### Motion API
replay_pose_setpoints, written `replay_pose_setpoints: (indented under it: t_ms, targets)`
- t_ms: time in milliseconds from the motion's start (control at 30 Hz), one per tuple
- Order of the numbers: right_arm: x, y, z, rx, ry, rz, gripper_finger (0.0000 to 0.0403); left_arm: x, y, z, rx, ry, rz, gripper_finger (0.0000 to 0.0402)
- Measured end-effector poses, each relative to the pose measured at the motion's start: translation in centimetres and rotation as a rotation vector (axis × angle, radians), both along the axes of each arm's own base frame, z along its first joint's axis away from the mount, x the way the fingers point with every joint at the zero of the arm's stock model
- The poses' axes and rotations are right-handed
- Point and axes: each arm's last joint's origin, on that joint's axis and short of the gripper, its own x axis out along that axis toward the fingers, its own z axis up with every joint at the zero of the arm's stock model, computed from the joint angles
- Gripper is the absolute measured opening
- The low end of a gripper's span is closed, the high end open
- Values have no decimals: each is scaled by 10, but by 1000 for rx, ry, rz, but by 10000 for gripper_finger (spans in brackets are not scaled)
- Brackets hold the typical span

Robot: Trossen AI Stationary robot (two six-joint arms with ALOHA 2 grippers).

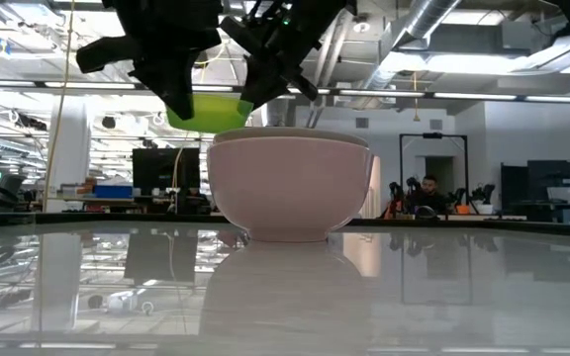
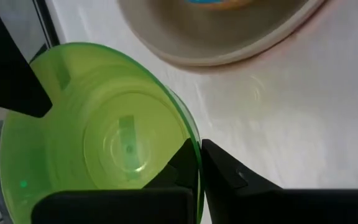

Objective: Nest bowls inside each other
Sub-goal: Stack the green bowl on top of the blue bowl

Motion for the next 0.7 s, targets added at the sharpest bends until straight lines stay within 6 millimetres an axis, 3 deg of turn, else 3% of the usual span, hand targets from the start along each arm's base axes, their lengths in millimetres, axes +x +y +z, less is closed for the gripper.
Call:
replay_pose_setpoints:
  t_ms: [167, 467, 600, 700]
  targets:
    - [0, 0, 0, -6, 7, 7, 5, 0, 1, 0, 16, -18, 36, 14]
    - [-5, 0, -4, -3, 72, 8, 2, -7, 3, 6, 60, -46, 101, 98]
    - [-14, -3, -9, -12, 171, -8, 1, -21, 6, 19, 18, -64, 106, 123]
    - [-21, -7, -4, -33, 179, -38, 1, -38, 8, 41, -46, -176, 99, 128]
